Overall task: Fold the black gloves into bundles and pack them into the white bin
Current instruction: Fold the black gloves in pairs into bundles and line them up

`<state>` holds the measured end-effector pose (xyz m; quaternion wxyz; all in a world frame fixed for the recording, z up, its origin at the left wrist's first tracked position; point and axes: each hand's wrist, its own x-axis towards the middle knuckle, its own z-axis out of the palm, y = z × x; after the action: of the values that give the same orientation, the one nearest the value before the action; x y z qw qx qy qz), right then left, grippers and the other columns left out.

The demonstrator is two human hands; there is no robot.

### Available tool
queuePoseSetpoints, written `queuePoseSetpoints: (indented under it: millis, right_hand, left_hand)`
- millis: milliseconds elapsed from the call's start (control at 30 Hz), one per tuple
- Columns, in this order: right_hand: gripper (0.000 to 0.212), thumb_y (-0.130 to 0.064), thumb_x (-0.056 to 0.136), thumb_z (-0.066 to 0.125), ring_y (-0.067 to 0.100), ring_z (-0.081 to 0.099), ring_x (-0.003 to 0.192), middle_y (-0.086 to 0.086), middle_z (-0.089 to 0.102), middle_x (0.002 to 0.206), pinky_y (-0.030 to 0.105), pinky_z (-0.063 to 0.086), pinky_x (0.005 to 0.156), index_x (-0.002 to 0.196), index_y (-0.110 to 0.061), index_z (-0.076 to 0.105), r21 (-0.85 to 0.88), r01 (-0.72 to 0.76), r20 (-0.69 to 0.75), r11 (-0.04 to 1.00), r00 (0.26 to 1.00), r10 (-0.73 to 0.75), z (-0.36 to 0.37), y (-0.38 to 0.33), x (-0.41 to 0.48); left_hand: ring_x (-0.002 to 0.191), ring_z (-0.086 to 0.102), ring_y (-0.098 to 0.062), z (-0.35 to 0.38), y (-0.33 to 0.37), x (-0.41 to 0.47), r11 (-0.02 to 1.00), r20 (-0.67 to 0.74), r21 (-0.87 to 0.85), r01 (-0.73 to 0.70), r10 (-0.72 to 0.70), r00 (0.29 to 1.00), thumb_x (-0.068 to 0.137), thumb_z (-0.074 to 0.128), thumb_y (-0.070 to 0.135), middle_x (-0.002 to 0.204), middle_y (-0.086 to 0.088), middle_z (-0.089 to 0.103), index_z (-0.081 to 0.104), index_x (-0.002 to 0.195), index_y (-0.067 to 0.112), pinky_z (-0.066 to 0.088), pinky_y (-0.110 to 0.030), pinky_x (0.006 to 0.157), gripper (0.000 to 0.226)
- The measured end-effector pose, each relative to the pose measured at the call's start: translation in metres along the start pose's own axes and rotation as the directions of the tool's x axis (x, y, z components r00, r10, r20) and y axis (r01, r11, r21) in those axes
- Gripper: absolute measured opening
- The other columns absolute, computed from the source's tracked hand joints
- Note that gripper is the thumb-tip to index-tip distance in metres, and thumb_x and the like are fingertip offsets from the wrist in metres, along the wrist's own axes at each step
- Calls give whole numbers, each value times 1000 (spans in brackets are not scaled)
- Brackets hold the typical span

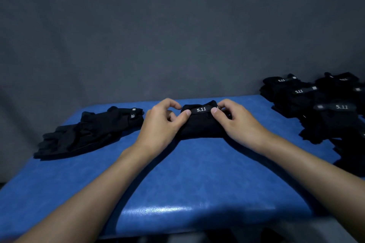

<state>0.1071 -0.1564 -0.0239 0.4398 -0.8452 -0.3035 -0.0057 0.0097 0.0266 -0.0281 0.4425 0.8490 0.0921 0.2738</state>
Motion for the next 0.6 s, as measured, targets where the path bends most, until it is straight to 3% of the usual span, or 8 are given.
queuePoseSetpoints:
  millis: [67, 233, 367, 500, 600]
  right_hand:
    - [20, -42, 97, 47, 9, 60, 85, -8, 65, 89, 24, 46, 70, 96, -24, 57, -32, -17, -13, 999, 1000, 17, 1, 0, 3]
    - [23, -45, 95, 49, 12, 58, 81, -11, 61, 80, 35, 48, 72, 94, -23, 56, -74, -46, -43, 996, 998, 43, 5, -1, 7]
    - [31, -50, 93, 52, 13, 59, 84, -11, 61, 82, 31, 44, 70, 112, -26, 49, -17, -53, -23, 998, 998, 52, 1, 0, 4]
    - [56, -56, 78, 67, 6, 61, 94, -11, 64, 99, 28, 48, 82, 125, -39, 40, -18, -15, 89, 1000, 996, 17, -10, 3, -6]
    - [65, -55, 71, 74, 11, 60, 103, -13, 62, 104, 39, 47, 97, 125, -44, 39, -54, -11, 124, 998, 992, 17, -18, 9, -15]
  left_hand:
    - [58, 55, -8, -1, 0, -1, 999, -10, 9, -35, 35, 999, 89, 71, 35, 63, 4, 60, 60, 101, 24, 44, -22, 61, 20]
    - [88, 58, -7, -8, -2, -5, 979, 90, 154, -133, 121, 989, 86, 71, 38, 96, 10, 58, 49, 112, 38, 42, -11, 69, 34]
    - [88, 64, -8, -15, -1, -8, 972, 209, 162, -171, 135, 969, 86, 70, 42, 95, 12, 67, 52, 108, 43, 51, -29, 76, 29]
    - [103, 62, -2, -16, -3, -7, 958, 228, 213, -189, 140, 964, 83, 73, 46, 102, 16, 67, 56, 109, 44, 52, -26, 84, 31]
    - [103, 60, 0, -9, -3, -6, 958, 225, 214, -191, 142, 964, 82, 74, 45, 100, 19, 65, 56, 109, 42, 47, -17, 82, 33]
